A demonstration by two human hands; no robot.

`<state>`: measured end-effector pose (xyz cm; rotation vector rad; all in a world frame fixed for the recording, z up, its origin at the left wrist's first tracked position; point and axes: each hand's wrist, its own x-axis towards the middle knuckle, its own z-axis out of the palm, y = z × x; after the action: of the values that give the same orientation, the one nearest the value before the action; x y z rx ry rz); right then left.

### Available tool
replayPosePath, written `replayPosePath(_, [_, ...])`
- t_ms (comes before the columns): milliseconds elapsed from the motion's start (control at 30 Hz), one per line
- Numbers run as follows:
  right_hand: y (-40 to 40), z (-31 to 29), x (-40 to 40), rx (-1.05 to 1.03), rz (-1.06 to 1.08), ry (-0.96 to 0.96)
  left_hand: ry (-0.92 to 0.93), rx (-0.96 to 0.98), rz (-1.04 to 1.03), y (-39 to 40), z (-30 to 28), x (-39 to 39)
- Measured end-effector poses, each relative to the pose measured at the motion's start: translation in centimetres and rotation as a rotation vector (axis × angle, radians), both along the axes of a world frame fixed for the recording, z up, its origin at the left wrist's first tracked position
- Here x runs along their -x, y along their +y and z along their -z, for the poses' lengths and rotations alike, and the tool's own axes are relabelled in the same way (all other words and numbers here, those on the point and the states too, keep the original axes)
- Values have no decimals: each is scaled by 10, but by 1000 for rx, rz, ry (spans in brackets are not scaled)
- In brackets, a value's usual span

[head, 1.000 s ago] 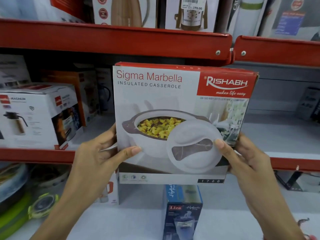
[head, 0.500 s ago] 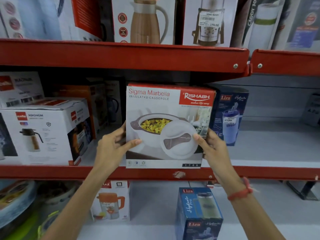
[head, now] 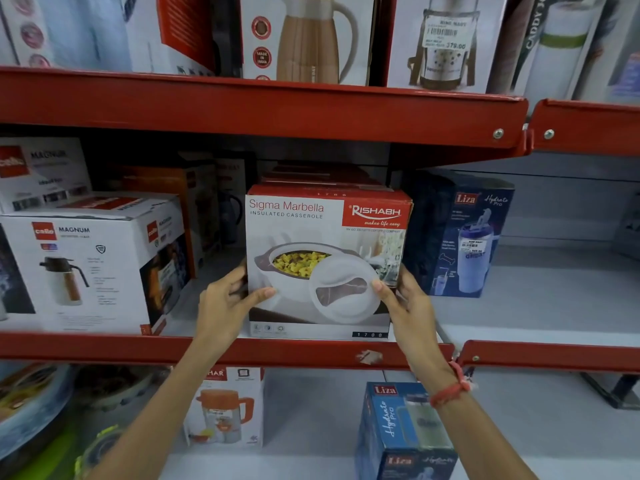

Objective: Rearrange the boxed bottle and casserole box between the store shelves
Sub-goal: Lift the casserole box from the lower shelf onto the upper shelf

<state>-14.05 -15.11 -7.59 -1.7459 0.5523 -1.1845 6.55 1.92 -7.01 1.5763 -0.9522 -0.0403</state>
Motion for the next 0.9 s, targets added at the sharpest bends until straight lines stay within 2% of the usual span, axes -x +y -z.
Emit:
replayPosePath(333, [4,3,8,3,-27,24,-29,21,-42,4,3,14])
replayPosePath(433, [19,8,24,56,67,41,-62,171,-213,9,10,38])
replayPosePath(500, [31,15,40,117,137,10,-156,318,-293,11,16,60])
replayPosePath(600, [40,40,65,269,227,2,-202,408,-261,7,38,93])
replayPosePath(667, [42,64,83,308,274,53,-138,376,-157,4,63,115])
replayPosePath(767, [39,112,114,318,273,123,5,193,48,1,116,149])
replayPosePath(900, [21,189,142,134,136,286,182,-97,184,-5,189,179])
